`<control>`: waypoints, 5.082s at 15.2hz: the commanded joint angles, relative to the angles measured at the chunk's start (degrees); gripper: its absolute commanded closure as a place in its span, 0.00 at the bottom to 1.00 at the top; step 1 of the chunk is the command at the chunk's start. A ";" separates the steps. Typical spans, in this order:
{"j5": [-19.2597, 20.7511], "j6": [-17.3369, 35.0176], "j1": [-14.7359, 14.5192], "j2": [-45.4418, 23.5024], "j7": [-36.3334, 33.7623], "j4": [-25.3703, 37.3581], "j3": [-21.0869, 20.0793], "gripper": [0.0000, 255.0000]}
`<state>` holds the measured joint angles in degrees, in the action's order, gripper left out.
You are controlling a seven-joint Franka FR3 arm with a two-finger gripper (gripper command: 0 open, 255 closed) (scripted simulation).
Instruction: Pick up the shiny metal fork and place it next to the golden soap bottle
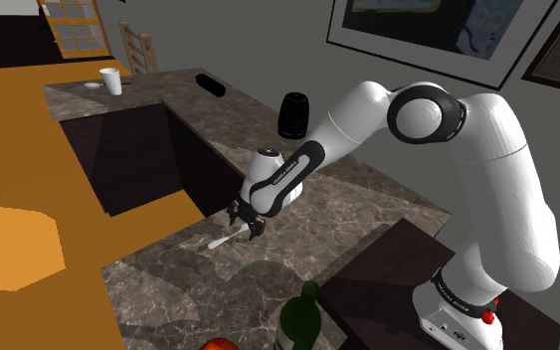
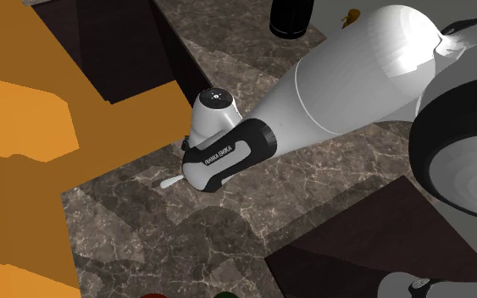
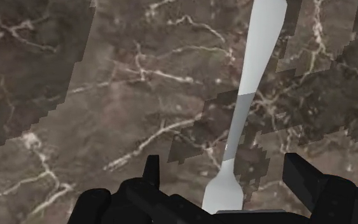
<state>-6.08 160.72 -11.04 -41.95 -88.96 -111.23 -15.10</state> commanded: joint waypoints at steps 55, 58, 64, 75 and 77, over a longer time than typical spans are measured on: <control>-3.22 -25.53 3.29 25.86 -2.79 0.28 -3.15 1.00; -3.35 -27.54 3.42 27.00 -3.01 1.20 -3.21 1.00; -3.54 -31.63 3.63 29.02 -3.50 3.36 -3.29 1.00; -5.05 -37.69 5.63 33.52 -1.27 4.61 -2.57 1.00; -6.33 -37.85 7.27 35.60 1.79 2.18 -1.66 1.00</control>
<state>-11.92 123.14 -4.55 -7.05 -88.64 -108.38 -17.21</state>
